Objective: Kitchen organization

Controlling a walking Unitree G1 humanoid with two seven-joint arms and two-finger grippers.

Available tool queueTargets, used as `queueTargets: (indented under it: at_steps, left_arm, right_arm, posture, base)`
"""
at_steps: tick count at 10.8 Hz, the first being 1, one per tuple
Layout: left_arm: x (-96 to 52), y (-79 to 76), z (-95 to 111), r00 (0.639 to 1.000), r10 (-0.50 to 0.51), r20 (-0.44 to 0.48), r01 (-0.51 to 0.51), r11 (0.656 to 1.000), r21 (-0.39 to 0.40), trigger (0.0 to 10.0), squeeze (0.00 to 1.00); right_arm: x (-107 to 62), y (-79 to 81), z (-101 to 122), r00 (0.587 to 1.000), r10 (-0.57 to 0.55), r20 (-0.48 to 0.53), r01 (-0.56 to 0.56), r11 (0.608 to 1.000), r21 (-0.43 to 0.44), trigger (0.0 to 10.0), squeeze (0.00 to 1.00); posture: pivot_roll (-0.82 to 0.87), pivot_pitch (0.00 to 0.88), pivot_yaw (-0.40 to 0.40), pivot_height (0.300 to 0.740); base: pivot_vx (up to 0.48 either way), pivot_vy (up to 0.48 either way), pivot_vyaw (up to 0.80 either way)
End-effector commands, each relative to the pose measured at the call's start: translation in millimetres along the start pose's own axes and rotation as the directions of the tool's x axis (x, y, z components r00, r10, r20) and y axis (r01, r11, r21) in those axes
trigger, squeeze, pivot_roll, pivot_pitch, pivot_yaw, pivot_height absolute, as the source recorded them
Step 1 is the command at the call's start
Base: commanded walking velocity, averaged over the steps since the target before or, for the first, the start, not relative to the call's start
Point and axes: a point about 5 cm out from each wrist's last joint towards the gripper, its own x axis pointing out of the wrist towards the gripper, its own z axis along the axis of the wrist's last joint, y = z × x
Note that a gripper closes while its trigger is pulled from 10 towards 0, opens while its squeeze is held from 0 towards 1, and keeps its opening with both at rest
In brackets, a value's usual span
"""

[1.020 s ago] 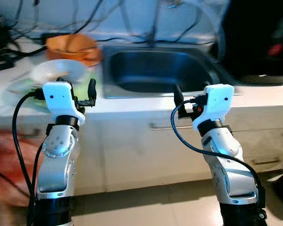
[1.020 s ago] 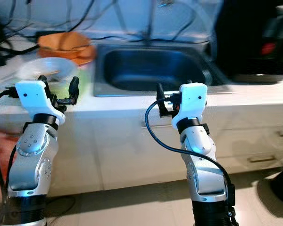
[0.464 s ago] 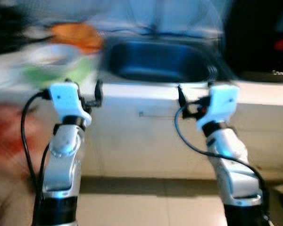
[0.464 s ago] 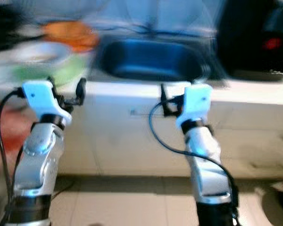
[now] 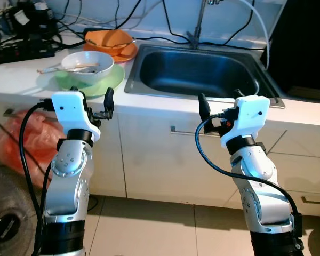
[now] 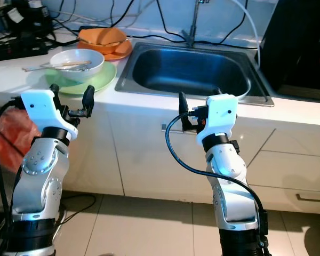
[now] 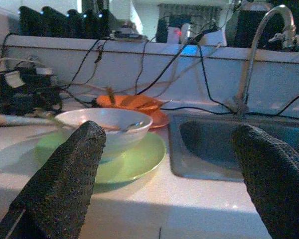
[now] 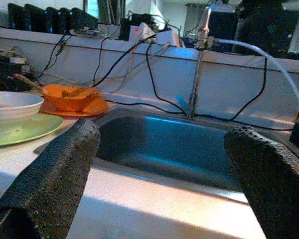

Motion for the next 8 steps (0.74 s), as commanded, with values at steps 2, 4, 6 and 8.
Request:
queueTargets:
  at_steps: [2,4,6,8]
  left_arm:
    - [4.5,-7.8,12,0.998,-0.041,0.046,0.041,0.999,0.008,10.0,0.00]
    - [5.1,-12.2,19,0.994,-0.070,0.079,0.068,0.997,0.024,10.0,0.00]
    - [4.4,-15.1,21,0.992,-0.092,0.088,0.088,0.995,0.040,10.0,0.00]
    - [3.4,-14.7,19,0.993,-0.092,0.079,0.089,0.995,0.040,10.0,0.00]
  right_arm:
    - [3.7,-4.7,11,0.998,-0.024,0.058,0.024,1.000,0.000,10.0,0.00]
    - [5.7,-3.6,20,0.994,-0.015,0.109,0.018,1.000,-0.025,10.0,0.00]
    - [5.9,-1.0,22,0.992,0.005,0.125,0.000,0.999,-0.039,10.0,0.00]
    - [5.6,0.7,20,0.992,0.006,0.123,-0.002,0.999,-0.032,10.0,0.00]
  posture:
    - [0.08,0.004,-0.050,0.740]
    - [0.08,0.006,-0.048,0.740]
    - [0.08,0.010,-0.051,0.740]
    - [0.08,0.013,-0.050,0.740]
  base:
    - [0.450,0.000,0.00]
    - [0.459,0.000,0.00]
    - [0.461,0.000,0.00]
    - [0.461,0.000,0.00]
